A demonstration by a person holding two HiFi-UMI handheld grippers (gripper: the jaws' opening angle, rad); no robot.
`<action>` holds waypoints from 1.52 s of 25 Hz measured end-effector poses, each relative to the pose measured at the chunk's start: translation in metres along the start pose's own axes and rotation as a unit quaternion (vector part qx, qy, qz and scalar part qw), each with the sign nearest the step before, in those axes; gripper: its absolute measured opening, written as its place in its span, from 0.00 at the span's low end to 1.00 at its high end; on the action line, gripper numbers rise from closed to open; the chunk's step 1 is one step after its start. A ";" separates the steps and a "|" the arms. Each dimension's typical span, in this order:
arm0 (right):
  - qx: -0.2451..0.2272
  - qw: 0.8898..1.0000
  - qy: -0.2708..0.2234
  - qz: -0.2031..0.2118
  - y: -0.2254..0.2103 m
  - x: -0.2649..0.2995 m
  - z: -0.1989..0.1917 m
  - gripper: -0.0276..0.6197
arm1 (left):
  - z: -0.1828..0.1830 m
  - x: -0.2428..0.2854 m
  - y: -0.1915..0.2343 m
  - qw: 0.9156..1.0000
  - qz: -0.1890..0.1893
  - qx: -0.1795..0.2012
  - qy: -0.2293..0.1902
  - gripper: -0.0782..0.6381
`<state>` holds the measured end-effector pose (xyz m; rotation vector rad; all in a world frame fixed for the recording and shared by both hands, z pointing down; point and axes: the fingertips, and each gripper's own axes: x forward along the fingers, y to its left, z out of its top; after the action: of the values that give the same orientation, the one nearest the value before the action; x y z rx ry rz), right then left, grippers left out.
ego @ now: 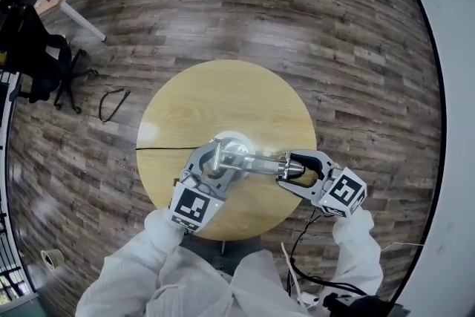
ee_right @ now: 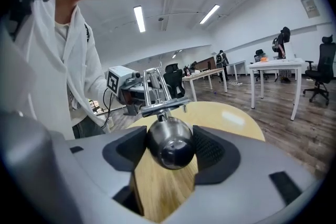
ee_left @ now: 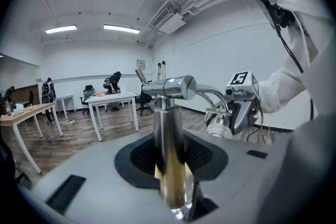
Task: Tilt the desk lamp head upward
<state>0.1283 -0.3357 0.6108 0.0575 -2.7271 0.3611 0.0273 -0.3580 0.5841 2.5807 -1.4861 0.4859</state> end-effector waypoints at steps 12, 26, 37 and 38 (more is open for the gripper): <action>-0.049 0.998 -0.012 -0.042 0.014 -0.067 0.077 0.48 | -0.005 0.007 -0.003 1.000 -0.012 -0.006 0.008 0.26; -0.138 0.988 -0.026 -0.060 0.050 -0.084 0.181 0.48 | -0.002 0.003 -0.003 1.000 -0.012 -0.013 -0.004 0.26; -0.179 0.981 0.026 -0.065 0.072 -0.067 0.228 0.48 | -0.003 -0.002 -0.003 1.000 -0.015 -0.012 0.001 0.26; -0.184 0.981 0.031 -0.063 0.074 -0.065 0.233 0.48 | -0.001 -0.002 -0.003 1.000 -0.015 -0.010 0.002 0.26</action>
<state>0.0949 -0.3252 0.3602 0.1153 -2.6657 -0.1754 0.0289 -0.3546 0.5844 2.5818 -1.4411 0.4699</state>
